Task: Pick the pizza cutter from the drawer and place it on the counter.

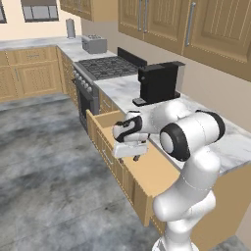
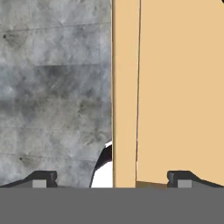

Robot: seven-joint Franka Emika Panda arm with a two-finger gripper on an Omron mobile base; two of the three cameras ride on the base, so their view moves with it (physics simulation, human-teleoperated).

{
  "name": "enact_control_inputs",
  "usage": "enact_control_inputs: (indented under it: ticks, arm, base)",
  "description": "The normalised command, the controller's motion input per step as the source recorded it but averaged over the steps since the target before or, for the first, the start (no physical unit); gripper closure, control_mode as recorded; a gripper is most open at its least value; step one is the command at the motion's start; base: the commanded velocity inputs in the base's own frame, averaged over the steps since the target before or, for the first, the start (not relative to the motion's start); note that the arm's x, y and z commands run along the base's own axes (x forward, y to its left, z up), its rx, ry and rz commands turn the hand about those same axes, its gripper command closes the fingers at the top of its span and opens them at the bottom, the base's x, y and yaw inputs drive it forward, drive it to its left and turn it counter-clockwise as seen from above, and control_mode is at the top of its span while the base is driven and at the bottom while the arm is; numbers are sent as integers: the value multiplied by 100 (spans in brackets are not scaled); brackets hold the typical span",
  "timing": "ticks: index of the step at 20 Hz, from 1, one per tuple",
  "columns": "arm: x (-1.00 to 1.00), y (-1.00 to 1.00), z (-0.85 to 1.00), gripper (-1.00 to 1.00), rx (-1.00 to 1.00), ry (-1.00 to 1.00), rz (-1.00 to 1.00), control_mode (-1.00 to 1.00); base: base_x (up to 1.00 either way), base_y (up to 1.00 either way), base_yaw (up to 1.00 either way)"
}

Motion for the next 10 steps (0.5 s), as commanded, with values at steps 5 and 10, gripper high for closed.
enact_control_inputs:
  ticks: [5, 10]
  arm:
    - [30, 3, -65, -100, 0, 1, 0, -100]
    - [4, 8, -67, -100, 0, 2, 0, -100]
  base:
    - [0, 0, 0]
    - [0, 0, 0]
